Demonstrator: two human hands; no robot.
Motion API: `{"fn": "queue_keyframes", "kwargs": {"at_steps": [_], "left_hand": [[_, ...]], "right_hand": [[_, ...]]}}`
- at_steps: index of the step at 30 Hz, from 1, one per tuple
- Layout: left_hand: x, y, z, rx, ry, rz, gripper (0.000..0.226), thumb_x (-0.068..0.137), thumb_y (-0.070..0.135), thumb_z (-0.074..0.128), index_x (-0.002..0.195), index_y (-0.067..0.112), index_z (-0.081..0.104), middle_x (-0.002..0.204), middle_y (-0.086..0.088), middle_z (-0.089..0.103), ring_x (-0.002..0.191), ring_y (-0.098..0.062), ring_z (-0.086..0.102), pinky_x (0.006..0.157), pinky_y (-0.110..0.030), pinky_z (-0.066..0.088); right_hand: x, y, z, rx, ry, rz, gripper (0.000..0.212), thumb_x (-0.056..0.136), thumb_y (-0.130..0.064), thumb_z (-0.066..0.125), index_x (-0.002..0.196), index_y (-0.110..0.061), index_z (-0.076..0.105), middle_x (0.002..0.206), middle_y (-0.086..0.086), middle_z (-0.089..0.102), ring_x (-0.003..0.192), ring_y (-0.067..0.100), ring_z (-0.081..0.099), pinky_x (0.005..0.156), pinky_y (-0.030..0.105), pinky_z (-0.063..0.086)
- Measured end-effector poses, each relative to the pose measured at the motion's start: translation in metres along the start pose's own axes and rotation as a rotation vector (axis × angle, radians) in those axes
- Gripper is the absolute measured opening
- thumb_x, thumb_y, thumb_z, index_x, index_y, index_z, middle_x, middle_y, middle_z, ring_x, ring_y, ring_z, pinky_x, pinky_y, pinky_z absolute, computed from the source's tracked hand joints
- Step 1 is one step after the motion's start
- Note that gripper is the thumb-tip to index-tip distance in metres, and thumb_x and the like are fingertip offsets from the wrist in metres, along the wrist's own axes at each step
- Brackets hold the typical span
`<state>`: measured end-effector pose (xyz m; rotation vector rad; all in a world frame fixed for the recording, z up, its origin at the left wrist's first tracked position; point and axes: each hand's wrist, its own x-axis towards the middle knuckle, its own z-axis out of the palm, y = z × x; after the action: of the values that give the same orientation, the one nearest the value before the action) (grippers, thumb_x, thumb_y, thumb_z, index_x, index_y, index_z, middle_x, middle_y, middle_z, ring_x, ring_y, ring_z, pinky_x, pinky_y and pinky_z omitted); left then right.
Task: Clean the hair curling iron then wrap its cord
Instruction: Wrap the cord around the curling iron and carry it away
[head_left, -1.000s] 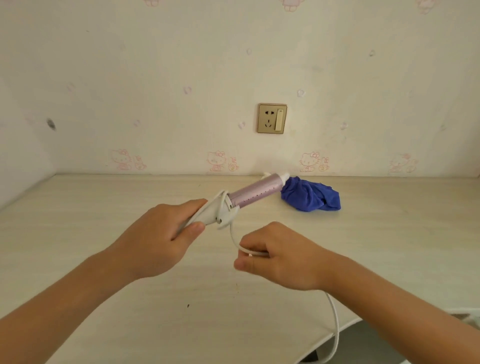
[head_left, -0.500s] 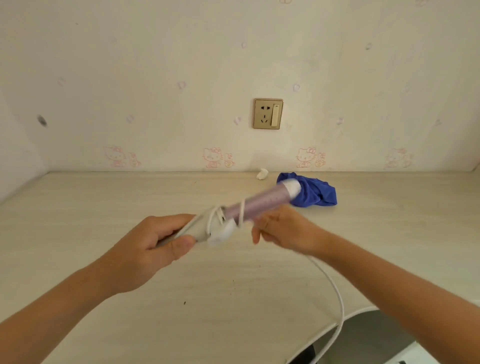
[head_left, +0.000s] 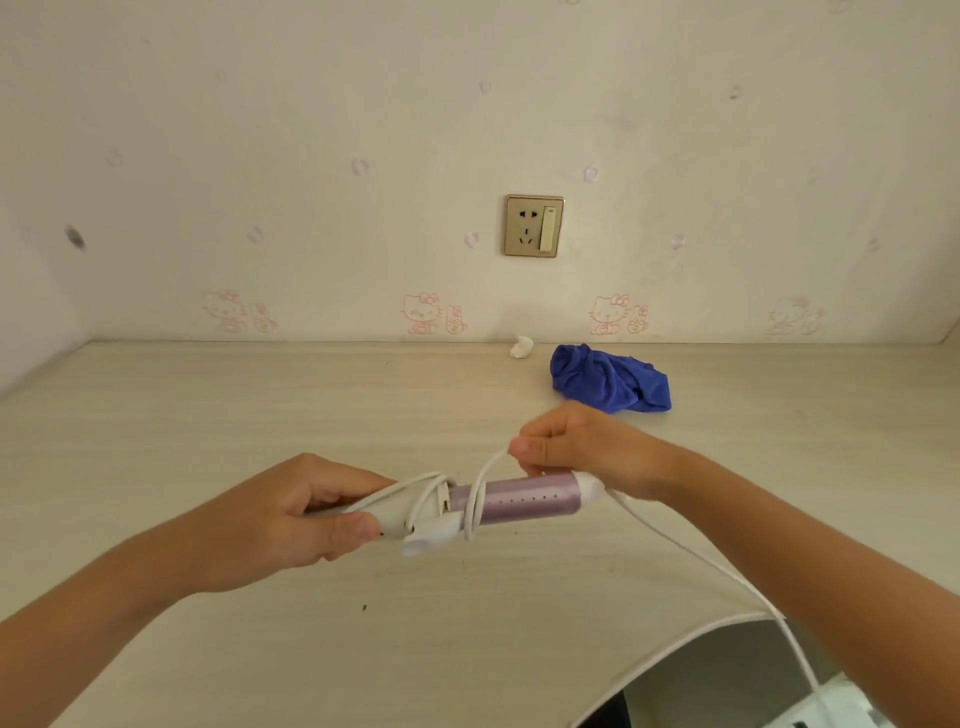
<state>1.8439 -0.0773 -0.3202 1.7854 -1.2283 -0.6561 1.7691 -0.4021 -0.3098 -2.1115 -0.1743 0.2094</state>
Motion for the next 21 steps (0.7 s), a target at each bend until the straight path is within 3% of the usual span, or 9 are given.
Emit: {"fn": "queue_keyframes", "kwargs": {"at_steps": [3,5,8,11,12,14,16,18,21], "left_hand": [[-0.001,-0.002,0.004,-0.185,0.085,-0.006,0.050,0.096,0.052,0.065,0.110,0.004,0.070,0.068,-0.002,0.043,0.048,-0.017,0.026,0.044,-0.020,0.024],[0.005,0.000,0.004,-0.173,0.235,0.009,0.044,0.097,0.049,0.061,0.103,0.007,0.068,0.068,-0.002,0.044,0.047,-0.015,0.027,0.044,-0.020,0.024],[0.017,0.001,0.005,0.215,0.376,-0.016,0.030,0.099,0.047,0.051,0.108,0.026,0.071,0.064,0.007,0.044,0.052,-0.008,0.033,0.050,-0.023,0.029],[0.021,0.001,0.007,0.511,0.235,-0.114,0.028,0.101,0.045,0.048,0.121,0.042,0.068,0.059,0.010,0.047,0.052,-0.007,0.039,0.053,-0.030,0.032],[0.019,0.002,0.008,0.454,0.151,-0.124,0.028,0.101,0.046,0.050,0.121,0.039,0.069,0.060,0.010,0.047,0.053,-0.007,0.039,0.053,-0.028,0.032],[0.013,0.005,0.008,0.105,-0.007,-0.060,0.036,0.101,0.049,0.055,0.117,0.022,0.072,0.065,0.006,0.045,0.053,-0.009,0.037,0.050,-0.022,0.030],[0.007,0.010,0.005,-0.206,-0.060,0.020,0.040,0.100,0.046,0.062,0.103,0.007,0.071,0.065,-0.002,0.044,0.045,-0.011,0.033,0.043,-0.019,0.027],[0.006,0.015,0.000,-0.300,0.047,0.078,0.043,0.097,0.045,0.067,0.102,0.003,0.070,0.064,-0.009,0.047,0.039,-0.010,0.033,0.040,-0.017,0.026],[0.014,0.016,-0.009,-0.245,0.322,0.029,0.044,0.092,0.048,0.065,0.099,0.005,0.069,0.065,-0.005,0.049,0.041,-0.013,0.030,0.042,-0.019,0.025]], "right_hand": [[-0.008,0.007,0.010,0.128,-0.037,0.056,0.034,0.098,-0.032,0.057,0.068,-0.015,0.061,0.056,-0.001,0.030,0.050,0.015,0.022,0.048,0.028,0.018],[-0.013,0.003,0.028,0.007,-0.045,0.072,0.043,0.107,-0.032,0.050,0.073,-0.011,0.065,0.054,-0.004,0.037,0.048,0.012,0.031,0.050,0.025,0.029],[-0.024,-0.023,0.053,-0.257,-0.128,-0.031,0.044,0.105,-0.045,0.046,0.070,-0.024,0.066,0.057,-0.011,0.049,0.052,0.004,0.044,0.054,0.015,0.038],[-0.023,-0.054,0.035,-0.297,-0.093,-0.177,0.036,0.097,-0.044,0.054,0.066,-0.029,0.064,0.059,-0.012,0.055,0.053,0.001,0.047,0.054,0.013,0.037],[-0.020,-0.059,0.022,-0.261,-0.059,-0.202,0.034,0.096,-0.041,0.058,0.064,-0.030,0.064,0.055,-0.013,0.052,0.050,0.001,0.043,0.052,0.011,0.034],[-0.012,-0.055,-0.006,-0.136,0.015,-0.163,0.035,0.095,-0.039,0.065,0.064,-0.023,0.065,0.051,-0.012,0.039,0.046,0.006,0.032,0.047,0.016,0.028],[-0.004,-0.039,-0.022,-0.032,0.058,-0.069,0.042,0.095,-0.039,0.068,0.069,-0.006,0.062,0.055,0.004,0.033,0.048,0.013,0.026,0.049,0.025,0.020],[-0.002,-0.020,-0.018,-0.089,0.053,0.013,0.050,0.099,-0.040,0.060,0.075,0.003,0.058,0.055,0.004,0.036,0.048,0.012,0.028,0.050,0.027,0.021],[-0.012,-0.011,0.015,-0.261,-0.063,0.014,0.048,0.107,-0.040,0.048,0.070,-0.013,0.063,0.050,-0.015,0.047,0.046,0.001,0.040,0.053,0.015,0.034]]}}
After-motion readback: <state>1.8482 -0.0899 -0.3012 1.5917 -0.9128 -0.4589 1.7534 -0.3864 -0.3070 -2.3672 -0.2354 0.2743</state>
